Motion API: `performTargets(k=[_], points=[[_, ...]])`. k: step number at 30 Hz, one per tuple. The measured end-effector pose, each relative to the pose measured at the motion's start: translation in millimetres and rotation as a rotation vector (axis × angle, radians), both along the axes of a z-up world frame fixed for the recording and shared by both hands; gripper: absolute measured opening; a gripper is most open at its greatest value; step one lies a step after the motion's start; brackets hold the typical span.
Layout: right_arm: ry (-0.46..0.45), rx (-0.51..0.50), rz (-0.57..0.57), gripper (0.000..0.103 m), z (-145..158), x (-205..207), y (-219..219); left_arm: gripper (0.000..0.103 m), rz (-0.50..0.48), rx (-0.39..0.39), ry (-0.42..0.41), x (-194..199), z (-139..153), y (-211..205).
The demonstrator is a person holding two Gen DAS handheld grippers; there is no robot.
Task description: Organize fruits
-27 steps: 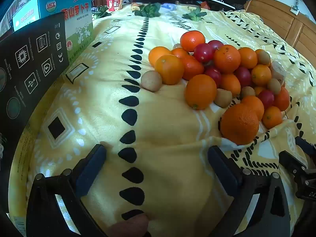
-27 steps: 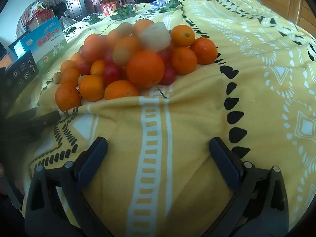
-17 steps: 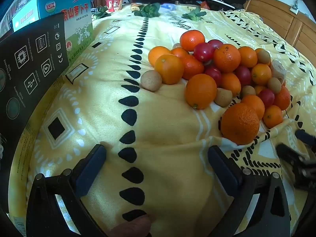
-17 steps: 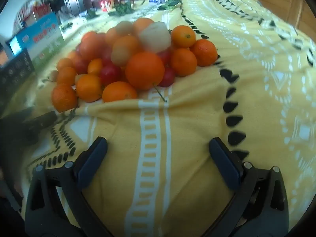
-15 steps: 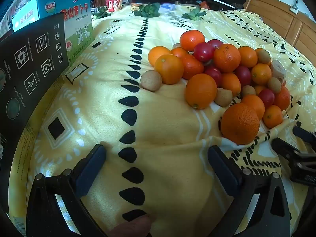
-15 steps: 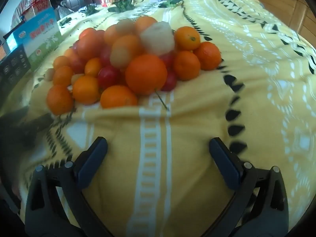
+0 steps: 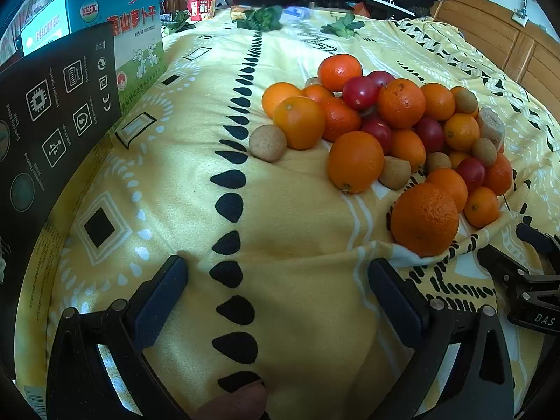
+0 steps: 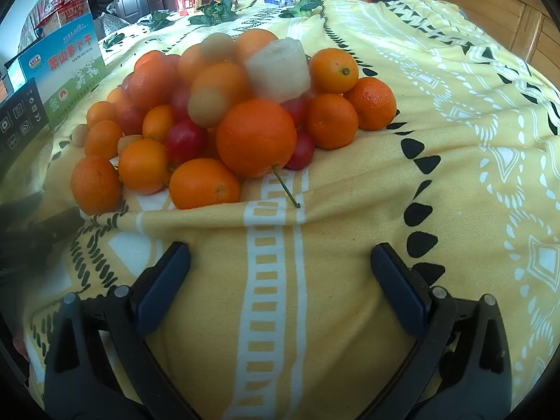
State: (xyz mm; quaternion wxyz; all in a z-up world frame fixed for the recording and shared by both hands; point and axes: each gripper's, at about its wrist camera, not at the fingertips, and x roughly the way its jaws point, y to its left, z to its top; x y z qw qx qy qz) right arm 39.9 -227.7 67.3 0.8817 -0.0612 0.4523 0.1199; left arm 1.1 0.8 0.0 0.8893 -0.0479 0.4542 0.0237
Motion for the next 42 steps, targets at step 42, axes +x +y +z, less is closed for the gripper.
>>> performTargets(k=[42], points=[[0.0, 0.001, -0.001, 0.103, 0, 0, 1, 0.103, 0.004, 0.009, 0.003, -8, 4, -5]])
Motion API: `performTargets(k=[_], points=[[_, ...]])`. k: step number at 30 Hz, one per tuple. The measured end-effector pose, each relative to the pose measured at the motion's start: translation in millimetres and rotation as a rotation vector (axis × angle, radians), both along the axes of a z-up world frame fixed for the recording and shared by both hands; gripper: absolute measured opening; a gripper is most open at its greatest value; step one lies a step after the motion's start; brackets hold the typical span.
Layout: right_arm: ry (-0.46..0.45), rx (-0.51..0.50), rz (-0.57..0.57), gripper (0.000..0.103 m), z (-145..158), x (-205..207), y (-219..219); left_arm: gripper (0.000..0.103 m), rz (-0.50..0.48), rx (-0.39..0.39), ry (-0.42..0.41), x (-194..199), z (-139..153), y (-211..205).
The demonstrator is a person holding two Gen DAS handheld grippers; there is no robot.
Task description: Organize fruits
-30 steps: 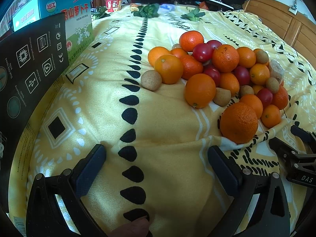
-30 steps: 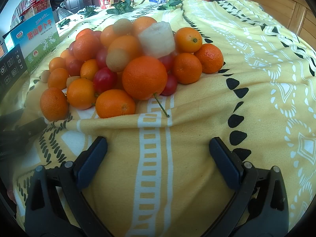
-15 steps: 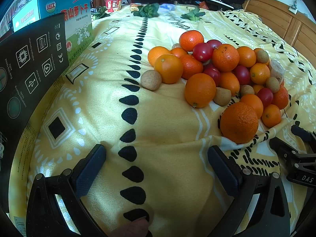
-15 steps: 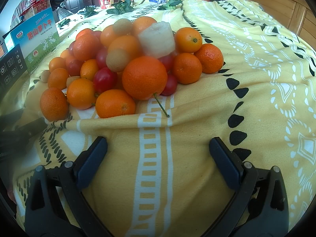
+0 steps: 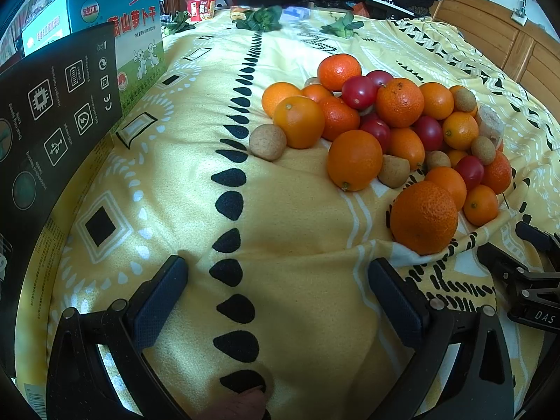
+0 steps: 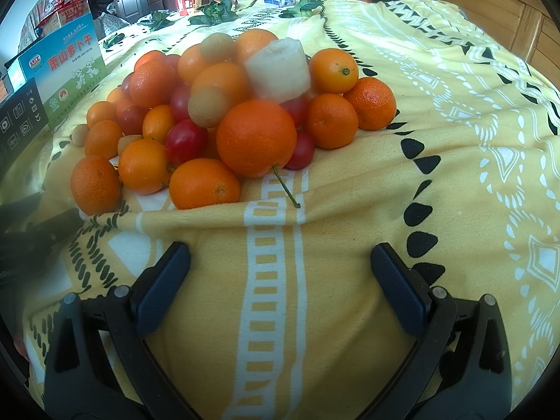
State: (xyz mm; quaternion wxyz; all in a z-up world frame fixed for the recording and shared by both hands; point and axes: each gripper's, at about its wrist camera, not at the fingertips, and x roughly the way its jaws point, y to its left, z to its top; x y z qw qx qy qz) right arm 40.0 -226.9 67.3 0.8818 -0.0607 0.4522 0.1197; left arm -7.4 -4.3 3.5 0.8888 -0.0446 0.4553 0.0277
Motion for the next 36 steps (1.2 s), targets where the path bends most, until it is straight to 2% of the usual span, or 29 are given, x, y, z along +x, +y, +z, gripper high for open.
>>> performTargets(k=[36], points=[[0.0, 0.0, 0.0, 0.103, -0.2, 0.0, 0.2, 0.103, -0.002, -0.002, 0.001, 2.1, -1.2, 1.6]])
